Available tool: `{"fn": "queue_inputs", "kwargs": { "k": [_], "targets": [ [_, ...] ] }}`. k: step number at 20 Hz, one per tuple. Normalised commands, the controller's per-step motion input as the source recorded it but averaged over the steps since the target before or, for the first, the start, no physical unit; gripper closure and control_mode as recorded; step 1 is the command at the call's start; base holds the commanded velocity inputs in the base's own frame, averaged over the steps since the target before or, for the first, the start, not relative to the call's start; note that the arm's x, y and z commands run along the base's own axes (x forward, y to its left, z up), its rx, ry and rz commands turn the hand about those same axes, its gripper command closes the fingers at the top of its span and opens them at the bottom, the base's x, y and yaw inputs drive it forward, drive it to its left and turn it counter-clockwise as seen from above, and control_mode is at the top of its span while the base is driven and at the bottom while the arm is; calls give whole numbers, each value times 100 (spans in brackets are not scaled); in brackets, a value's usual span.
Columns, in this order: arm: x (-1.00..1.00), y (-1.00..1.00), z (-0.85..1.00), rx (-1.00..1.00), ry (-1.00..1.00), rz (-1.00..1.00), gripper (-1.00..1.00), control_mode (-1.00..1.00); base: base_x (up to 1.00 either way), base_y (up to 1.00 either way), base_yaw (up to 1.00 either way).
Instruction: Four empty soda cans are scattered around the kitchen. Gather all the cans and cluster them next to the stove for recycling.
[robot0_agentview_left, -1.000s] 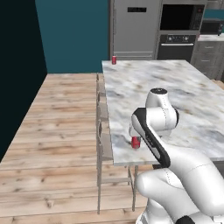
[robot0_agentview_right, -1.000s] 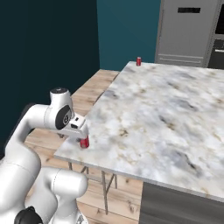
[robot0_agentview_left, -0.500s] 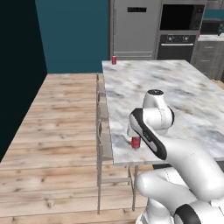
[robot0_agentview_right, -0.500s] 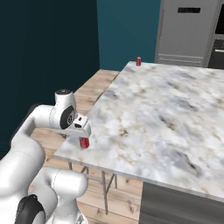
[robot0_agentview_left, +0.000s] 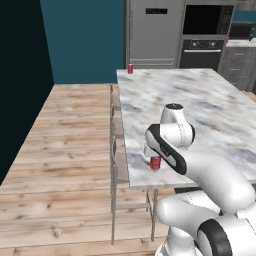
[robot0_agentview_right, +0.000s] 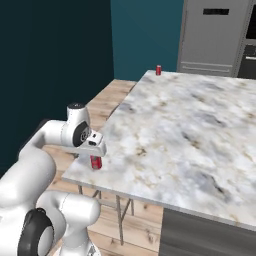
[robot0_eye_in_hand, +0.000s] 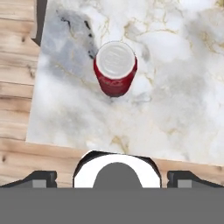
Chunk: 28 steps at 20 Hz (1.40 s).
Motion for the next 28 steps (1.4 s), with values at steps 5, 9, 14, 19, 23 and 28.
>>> {"fn": "queue_inputs", "kwargs": {
  "k": [5,9,14,19,23,28],
  "targets": [
    [17,0,-16,0,1,3,-100,-100,0,0,0],
    [17,0,-15,0,0,2,-100,-100,0,0,0],
    [17,0,-11,0,1,0,-100,-100,0,0,0],
    [20,0,-12,0,0,0,-100,-100,0,0,0],
    [16,0,-13,0,0,0,-100,-100,0,0,0],
    [16,0,-13,0,1,0,-100,-100,0,0,0]
  ]
}}
